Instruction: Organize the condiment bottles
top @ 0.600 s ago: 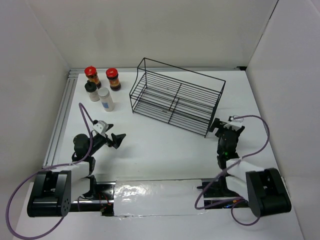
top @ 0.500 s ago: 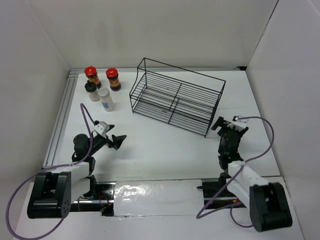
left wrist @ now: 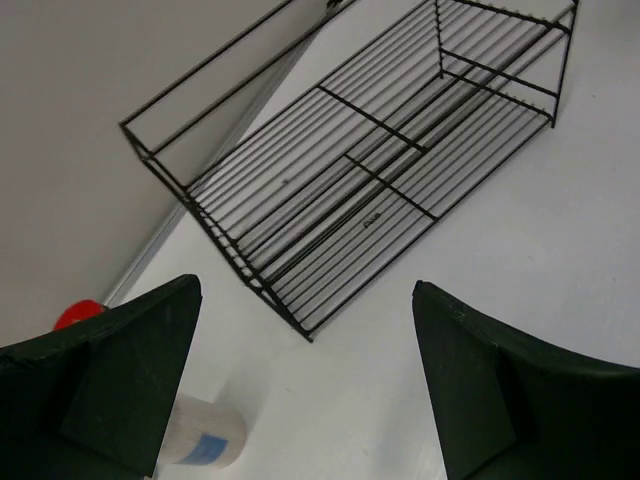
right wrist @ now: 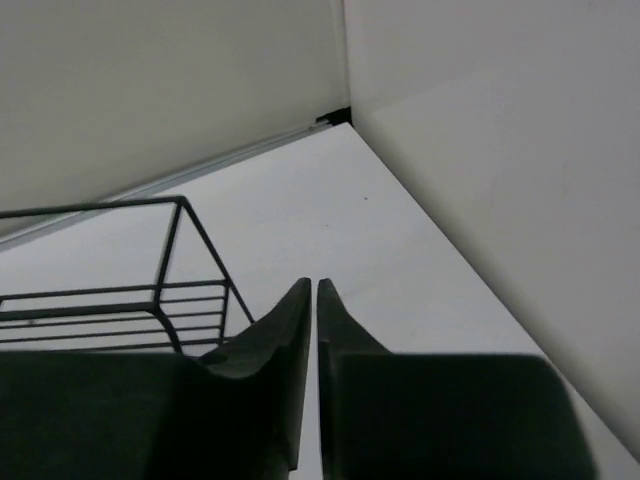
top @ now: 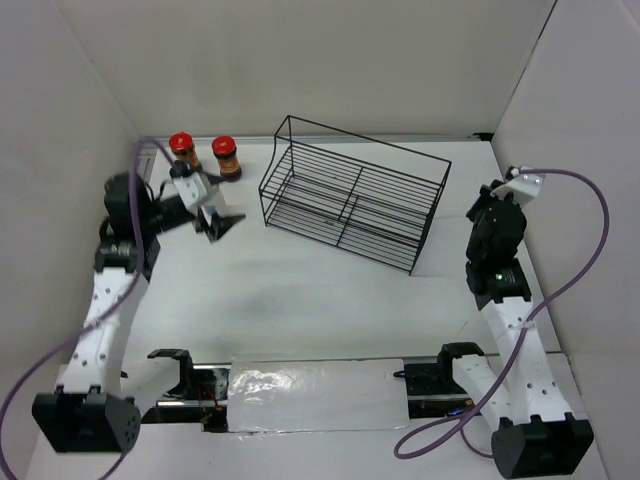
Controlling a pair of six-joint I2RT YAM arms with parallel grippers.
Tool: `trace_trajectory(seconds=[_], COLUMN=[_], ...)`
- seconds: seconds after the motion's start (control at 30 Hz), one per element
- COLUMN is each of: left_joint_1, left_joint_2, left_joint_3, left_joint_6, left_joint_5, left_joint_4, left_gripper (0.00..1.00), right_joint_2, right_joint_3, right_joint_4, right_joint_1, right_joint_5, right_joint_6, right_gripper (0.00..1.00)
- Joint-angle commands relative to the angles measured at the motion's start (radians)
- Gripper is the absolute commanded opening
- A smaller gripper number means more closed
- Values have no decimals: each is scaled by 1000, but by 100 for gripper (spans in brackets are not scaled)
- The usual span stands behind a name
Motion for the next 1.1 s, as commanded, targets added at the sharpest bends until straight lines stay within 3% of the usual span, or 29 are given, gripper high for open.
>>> trace_trajectory(seconds=[0.0,0.03,0.07,0.1,0.13,0.17,0.23,0.27,0.37,0.43,0.6,0.77,1.07], left_joint_1=[21,33,58,68,91,105,153,165,181,173,162,139,121], left_joint_2=[225,284,389,434,477,544,585,576,516,523,629,697,798], left_joint_3=[362,434,558,609,680,703,702,667,483,403,404,340,274], left_joint_6=[-42,-76,-137,-173,-211,-275,-311,-316,-307,-296,-313,-259,-126], left_joint_5=[-76,-70,-69,-111,-156,-199,-277,-297,-394,-432,-445,-481,-543], left_joint_4=[-456,-524,-582,-674,-711,-740,-784,-759,-580,-476,-384,-172,45], left_gripper=[99,99,92,68,52,47,57,75,99,99,99,99,99], right_joint_2=[64,92,104,115,123,136,150,149,147,144,147,149,140], right_joint_3=[160,186,232,251,265,291,311,312,300,282,266,263,275], right_joint_4=[-191,-200,-200,-203,-201,-204,-212,-215,-215,-209,-192,-186,-169], right_joint_1=[-5,-5,-7,-5,-5,-5,-3,0,0,3,6,7,9], right_joint_5=[-69,-78,-104,-124,-150,-202,-250,-277,-304,-319,-365,-354,-336], right_joint_6=[-75,-75,-75,-75,-75,-105,-115,-116,-116,-112,-93,-89,-61], right_gripper=[10,13,24,61,73,90,100,100,100,100,100,100,100])
